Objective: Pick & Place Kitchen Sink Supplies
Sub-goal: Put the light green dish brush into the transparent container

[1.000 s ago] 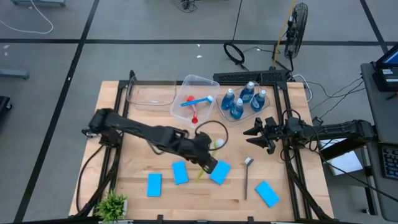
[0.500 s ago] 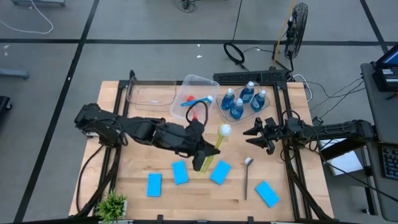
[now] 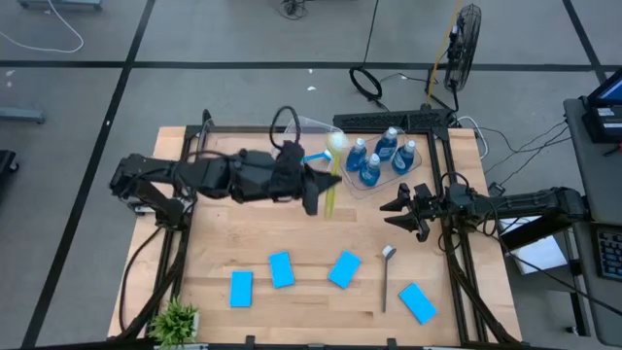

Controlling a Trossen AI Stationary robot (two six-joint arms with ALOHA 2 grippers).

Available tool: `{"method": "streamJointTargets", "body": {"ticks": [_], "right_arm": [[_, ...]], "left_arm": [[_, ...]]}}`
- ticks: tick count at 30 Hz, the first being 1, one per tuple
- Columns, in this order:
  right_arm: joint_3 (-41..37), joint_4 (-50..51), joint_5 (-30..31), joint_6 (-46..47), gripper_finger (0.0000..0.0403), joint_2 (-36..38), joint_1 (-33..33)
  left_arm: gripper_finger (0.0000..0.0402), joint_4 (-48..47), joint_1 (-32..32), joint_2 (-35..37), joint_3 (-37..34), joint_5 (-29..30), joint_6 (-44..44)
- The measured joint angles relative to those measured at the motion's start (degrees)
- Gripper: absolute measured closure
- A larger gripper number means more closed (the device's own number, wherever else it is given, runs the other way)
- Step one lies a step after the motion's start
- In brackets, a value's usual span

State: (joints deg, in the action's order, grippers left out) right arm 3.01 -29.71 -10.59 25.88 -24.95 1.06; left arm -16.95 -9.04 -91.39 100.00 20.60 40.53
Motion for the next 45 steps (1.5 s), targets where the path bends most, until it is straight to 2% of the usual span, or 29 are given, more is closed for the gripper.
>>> {"method": "streamJointTargets", "body": {"ticks": [7,18,24,34,45], "right_arm": [[0.0,0.0,0.0,0.0,0.0218,0.0,0.0],[0.0,0.0,0.0,0.4,0.0218,0.0,0.0],[0.0,0.0,0.0,0.4,0.0218,0.0,0.0],[0.0,0.0,0.0,0.5,0.0218,0.0,0.0],[0.0,0.0,0.0,0.5,0.0218,0.0,0.0]], "left_arm": [[0.0382,-1.8,5.0,2.0,0.0,2.5,-4.8],[0.0382,-15.2,16.1,2.7,0.0,3.5,-6.2],[0.0382,-18.7,21.8,2.7,0.0,3.3,-9.1],[0.0382,-20.4,28.5,-1.6,0.0,-0.8,-15.8],[0.0382,-26.1,33.6,-9.5,0.0,-11.0,-16.4]]}}
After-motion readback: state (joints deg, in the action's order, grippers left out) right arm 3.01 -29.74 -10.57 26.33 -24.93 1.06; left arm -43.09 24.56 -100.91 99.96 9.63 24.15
